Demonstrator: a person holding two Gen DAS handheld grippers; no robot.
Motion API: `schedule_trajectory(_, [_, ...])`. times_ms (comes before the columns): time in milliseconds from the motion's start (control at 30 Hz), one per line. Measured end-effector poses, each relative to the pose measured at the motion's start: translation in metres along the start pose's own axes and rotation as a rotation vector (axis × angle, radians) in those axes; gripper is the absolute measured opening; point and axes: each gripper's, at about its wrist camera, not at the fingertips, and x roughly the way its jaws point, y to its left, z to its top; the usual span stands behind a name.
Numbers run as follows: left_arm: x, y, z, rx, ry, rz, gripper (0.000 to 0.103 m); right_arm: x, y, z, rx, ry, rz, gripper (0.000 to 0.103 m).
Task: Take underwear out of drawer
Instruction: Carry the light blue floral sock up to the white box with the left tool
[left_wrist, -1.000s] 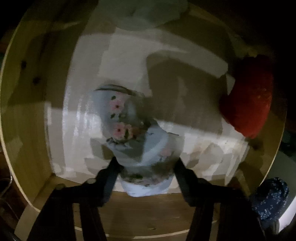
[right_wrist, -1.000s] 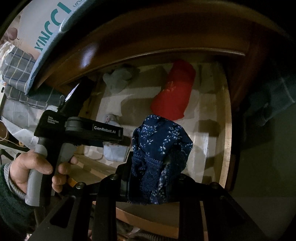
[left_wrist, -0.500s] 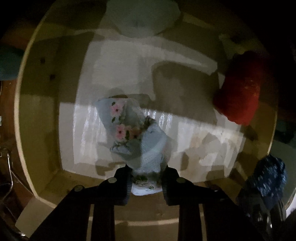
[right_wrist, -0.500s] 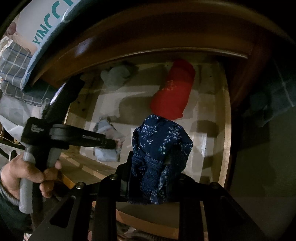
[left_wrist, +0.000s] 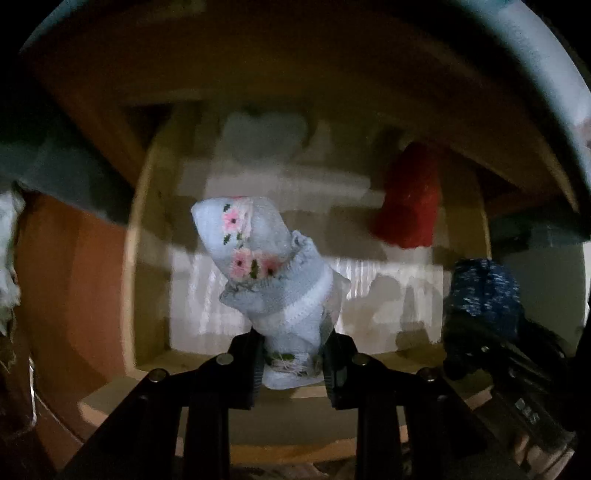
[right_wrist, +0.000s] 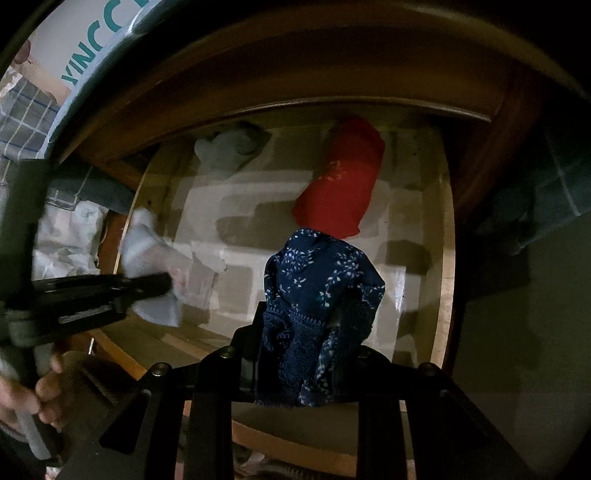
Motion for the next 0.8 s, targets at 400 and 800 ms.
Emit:
schedule_trajectory(400, [-0.086, -0.022, -0.030, 0.218, -0.382, 0.034, 0.026, 0.000, 0.002, 0.001, -0.011, 0.005, -0.025, 0.023])
schedule_trajectory(800, [-0.246, -0.019, -0.006, 0.301, -0.746, -0.022, 0.026, 0.001, 0.002, 0.001, -0.015, 0.006, -0.036, 0.023])
